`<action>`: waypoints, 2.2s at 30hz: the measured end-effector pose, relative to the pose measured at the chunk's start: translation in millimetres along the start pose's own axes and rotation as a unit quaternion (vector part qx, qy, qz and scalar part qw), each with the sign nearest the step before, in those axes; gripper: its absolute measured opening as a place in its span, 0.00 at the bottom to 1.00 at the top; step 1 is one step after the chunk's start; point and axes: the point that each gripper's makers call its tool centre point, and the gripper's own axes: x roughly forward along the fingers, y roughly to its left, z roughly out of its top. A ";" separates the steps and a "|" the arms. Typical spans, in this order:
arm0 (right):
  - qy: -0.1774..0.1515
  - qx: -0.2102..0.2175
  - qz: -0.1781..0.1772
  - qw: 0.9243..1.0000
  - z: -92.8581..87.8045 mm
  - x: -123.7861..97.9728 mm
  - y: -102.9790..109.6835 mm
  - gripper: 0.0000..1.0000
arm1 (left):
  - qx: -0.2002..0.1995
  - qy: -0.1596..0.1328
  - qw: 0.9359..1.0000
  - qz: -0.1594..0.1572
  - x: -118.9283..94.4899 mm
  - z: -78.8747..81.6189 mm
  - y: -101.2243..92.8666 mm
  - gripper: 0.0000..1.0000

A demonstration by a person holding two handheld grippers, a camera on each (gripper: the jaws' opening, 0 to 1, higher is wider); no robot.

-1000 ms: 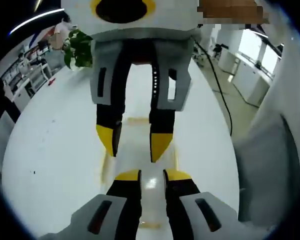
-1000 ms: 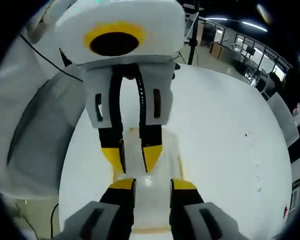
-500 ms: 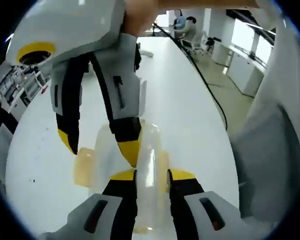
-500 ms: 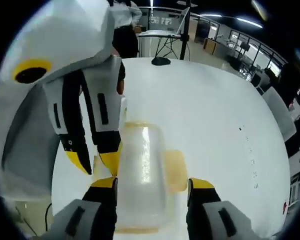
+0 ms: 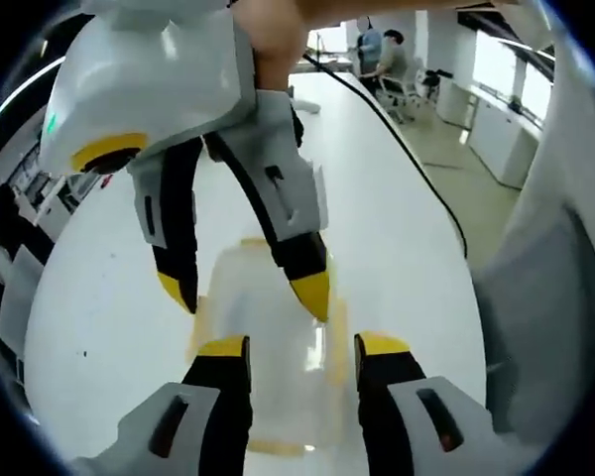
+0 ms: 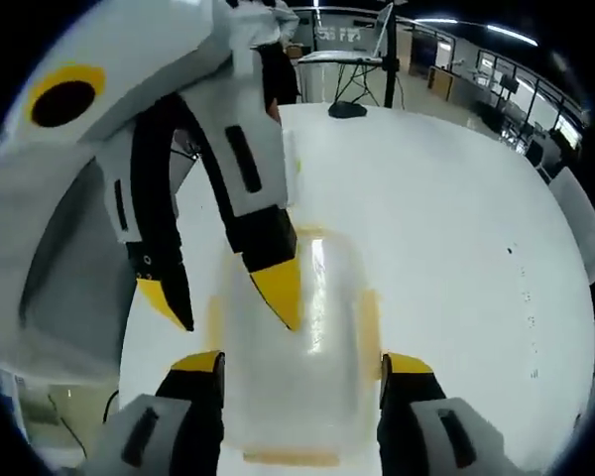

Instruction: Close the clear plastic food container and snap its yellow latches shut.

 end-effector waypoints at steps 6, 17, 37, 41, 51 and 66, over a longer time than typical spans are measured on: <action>0.002 0.004 -0.002 1.000 2.4 -3.3 -5.7 0.56 | 0.000 0.002 1.000 0.002 3.7 0.3 4.5 0.41; 0.023 0.000 0.011 1.000 4.5 1.6 -9.6 0.56 | 0.014 0.003 1.000 0.000 13.1 -2.7 2.0 0.42; 0.096 0.002 0.103 0.990 1.3 10.1 -12.7 0.51 | 0.072 0.021 0.997 0.024 16.9 -5.6 3.3 0.42; 0.102 0.025 0.121 0.987 0.8 12.5 -12.7 0.49 | 0.078 0.029 0.996 0.024 16.5 -7.4 3.4 0.41; 0.104 0.017 0.118 0.987 1.5 10.7 -7.4 0.51 | 0.087 0.037 0.995 0.040 18.5 -8.5 0.0 0.42; 0.109 0.010 0.102 0.989 0.9 12.9 -2.9 0.51 | 0.122 0.039 0.988 0.083 21.6 -12.0 -0.9 0.41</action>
